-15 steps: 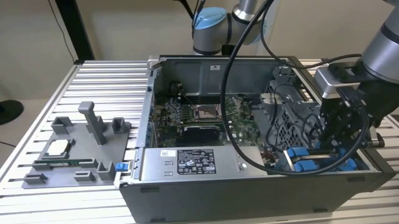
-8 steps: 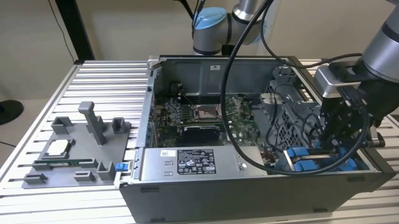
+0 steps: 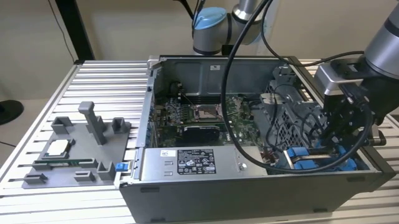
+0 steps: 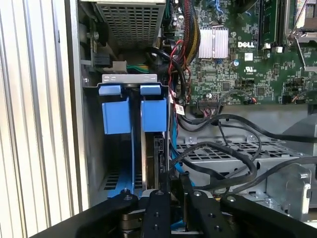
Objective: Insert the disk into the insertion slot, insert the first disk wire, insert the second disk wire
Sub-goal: 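Insert the first disk wire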
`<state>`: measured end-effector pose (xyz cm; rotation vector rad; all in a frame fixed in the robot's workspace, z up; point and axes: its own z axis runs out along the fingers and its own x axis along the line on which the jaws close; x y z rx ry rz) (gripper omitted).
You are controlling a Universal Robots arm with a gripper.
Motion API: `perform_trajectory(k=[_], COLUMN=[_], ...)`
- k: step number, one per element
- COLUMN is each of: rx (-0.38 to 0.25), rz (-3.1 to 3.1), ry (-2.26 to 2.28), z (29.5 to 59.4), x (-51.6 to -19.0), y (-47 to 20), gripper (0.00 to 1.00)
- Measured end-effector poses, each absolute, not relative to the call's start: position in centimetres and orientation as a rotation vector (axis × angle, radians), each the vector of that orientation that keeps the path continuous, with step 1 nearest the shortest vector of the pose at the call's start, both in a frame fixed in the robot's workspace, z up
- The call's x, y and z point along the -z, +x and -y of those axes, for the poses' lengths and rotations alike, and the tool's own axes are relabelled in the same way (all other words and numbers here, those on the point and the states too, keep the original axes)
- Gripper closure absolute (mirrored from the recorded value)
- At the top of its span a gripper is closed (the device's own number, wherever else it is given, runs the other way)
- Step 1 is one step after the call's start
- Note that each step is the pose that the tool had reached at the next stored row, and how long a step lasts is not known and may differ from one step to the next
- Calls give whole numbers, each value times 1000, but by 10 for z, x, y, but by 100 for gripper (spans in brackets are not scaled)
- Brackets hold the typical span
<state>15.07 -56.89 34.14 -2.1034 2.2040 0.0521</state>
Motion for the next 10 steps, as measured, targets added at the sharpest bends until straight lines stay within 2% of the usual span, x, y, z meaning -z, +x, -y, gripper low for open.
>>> perform_trajectory(k=[10], rx=[-55], rz=[-2205], ry=[-2104], z=[577], x=[-342], y=[150], gripper=[100])
